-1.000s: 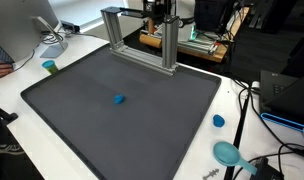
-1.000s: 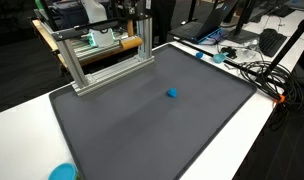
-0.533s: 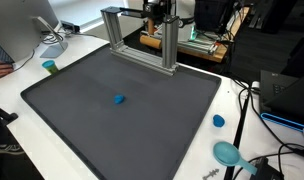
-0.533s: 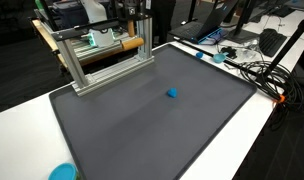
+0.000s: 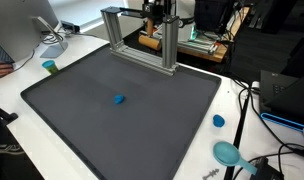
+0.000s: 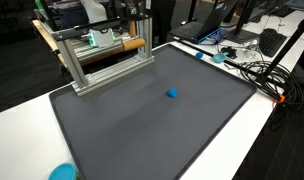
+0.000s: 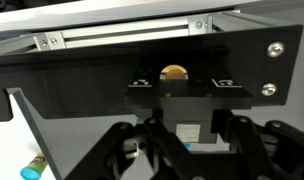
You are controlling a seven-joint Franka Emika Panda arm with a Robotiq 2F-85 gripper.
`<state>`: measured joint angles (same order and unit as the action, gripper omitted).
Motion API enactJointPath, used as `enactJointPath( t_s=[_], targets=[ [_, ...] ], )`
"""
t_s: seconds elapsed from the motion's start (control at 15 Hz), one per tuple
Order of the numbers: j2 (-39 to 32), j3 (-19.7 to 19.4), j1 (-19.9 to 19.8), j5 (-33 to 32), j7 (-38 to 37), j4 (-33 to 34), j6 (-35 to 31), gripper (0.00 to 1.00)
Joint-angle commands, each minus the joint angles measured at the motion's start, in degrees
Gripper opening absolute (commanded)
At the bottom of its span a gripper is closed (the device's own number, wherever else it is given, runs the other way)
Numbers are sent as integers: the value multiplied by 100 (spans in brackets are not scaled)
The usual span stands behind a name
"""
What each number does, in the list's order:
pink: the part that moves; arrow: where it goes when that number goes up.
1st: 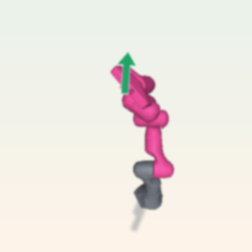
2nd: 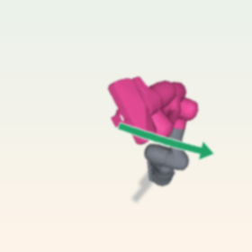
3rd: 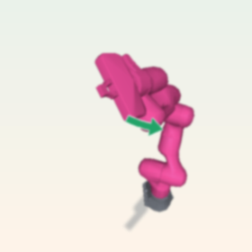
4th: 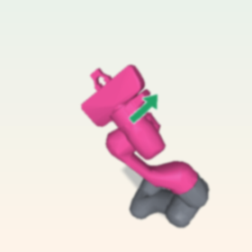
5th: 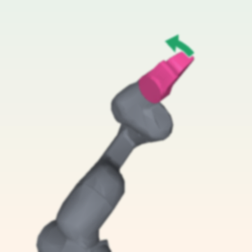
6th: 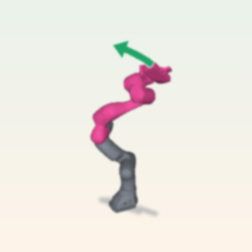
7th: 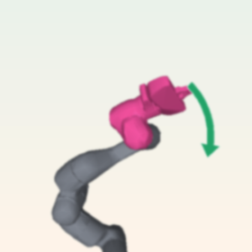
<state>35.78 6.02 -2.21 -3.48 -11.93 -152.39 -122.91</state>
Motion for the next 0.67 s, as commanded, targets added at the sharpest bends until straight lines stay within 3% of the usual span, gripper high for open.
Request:
enactJointPath(
  t_s=[0.0, 0.2, 0.27, 0.33, 0.4, 0.47, 0.6],
  targets=[
    [-162, -167, 216, 251, 246, 179, 201, 27],
    [-205, -390, 342, 400, 729, 250, 346, 27],
    [-221, -417, 345, 394, 810, 274, 391, 77],
    [-245, -475, 380, 436, 950, 298, 445, 79],
    [-267, -493, 404, 458, 1035, 310, 466, 35],
    [-281, -514, 430, 470, 1117, 325, 483, 39],
    [-285, -550, 420, 454, 1211, 355, 447, 33]
  ],
)
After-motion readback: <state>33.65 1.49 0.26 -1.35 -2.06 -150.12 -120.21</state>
